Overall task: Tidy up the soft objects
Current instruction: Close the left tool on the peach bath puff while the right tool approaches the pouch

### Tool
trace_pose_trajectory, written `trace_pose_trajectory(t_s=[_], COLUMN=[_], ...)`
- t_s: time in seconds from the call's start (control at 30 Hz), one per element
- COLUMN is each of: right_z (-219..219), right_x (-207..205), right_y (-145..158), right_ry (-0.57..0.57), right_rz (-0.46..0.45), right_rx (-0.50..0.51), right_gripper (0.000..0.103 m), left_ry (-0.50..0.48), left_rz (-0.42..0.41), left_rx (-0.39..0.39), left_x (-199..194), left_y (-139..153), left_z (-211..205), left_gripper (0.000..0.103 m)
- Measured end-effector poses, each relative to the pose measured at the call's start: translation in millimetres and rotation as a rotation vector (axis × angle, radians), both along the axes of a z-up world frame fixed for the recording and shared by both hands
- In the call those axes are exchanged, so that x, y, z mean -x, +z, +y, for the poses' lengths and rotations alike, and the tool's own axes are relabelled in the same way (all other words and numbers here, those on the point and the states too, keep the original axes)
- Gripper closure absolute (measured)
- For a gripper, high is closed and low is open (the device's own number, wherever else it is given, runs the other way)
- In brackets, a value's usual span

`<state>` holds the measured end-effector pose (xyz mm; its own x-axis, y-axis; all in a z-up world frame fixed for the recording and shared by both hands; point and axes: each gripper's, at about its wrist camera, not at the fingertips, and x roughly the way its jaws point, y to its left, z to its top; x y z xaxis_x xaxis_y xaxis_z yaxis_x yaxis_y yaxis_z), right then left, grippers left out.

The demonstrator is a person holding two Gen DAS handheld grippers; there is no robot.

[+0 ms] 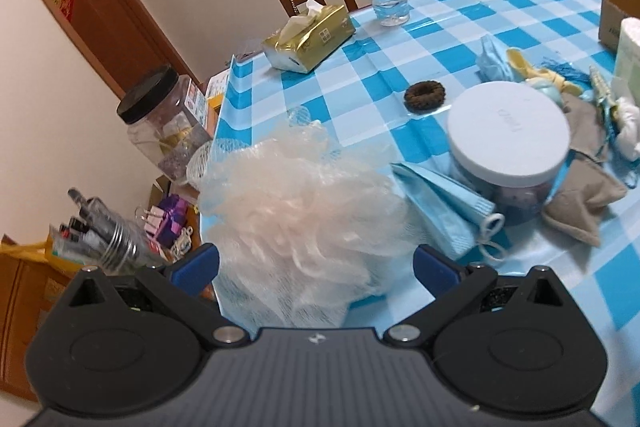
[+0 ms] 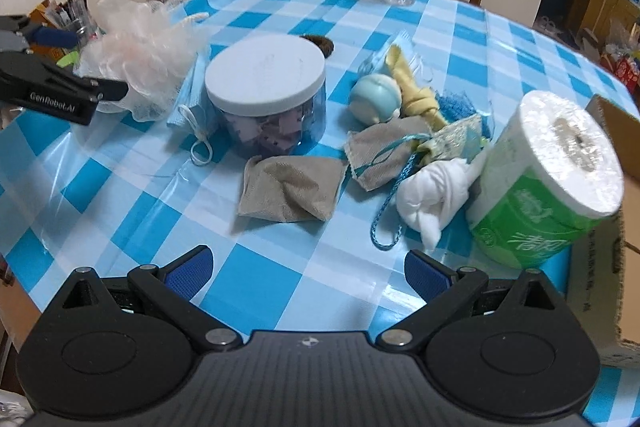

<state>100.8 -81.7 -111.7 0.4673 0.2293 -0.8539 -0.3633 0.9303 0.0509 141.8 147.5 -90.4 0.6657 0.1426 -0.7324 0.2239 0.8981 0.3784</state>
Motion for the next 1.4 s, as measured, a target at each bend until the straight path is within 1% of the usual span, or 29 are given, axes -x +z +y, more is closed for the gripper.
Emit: trace_pose_trajectory(t_s=[0.1, 0.2, 0.6, 0.83, 1.0, 1.2, 1.4], right_z=[2.4, 5.1, 10.6, 15.2, 18.4, 24.5, 33.9], right_x=[-6.7, -12.4, -26.4, -29.3, -32.1, -36.0, -45.4], right_y=[-4.6, -8.7, -12.2, -18.8, -24.0, -32.9, -40.8], right_ry=[-0.002, -0.001, 0.009, 0.027, 0.045, 0.074, 0.09], right_rz=[0.021, 0.034, 0.07, 0.083, 0.071, 0.049, 0.026], right_rx=[-0.006, -0.004, -0.005, -0.004, -0.011, 0.0, 0.005], right_gripper=[0.0, 0.0, 0.0, 0.0, 0.0, 0.0, 0.001], left_ry=[-0.012, -0.011, 0.025, 0.032, 0.034, 0.04, 0.047], left_rz=[-0.002, 0.013, 0.056, 0.06, 0.061, 0.055, 0.053], left_rx=[-0.029, -0.039, -0.04, -0.036, -0.026, 0.002, 0.02], left_x=[-10.6, -22.1, -56.1, -64.3, -68.5, -65.6, -64.6], left_y=[-4.5, -11.6, -42.4, -51.2, -53.0, -49.2, -46.2], left_z=[1.8, 4.5, 12.8, 13.9, 14.4, 15.5, 17.5], left_gripper=[0.001, 0.001, 0.001, 0.0, 0.001, 0.01, 0.015])
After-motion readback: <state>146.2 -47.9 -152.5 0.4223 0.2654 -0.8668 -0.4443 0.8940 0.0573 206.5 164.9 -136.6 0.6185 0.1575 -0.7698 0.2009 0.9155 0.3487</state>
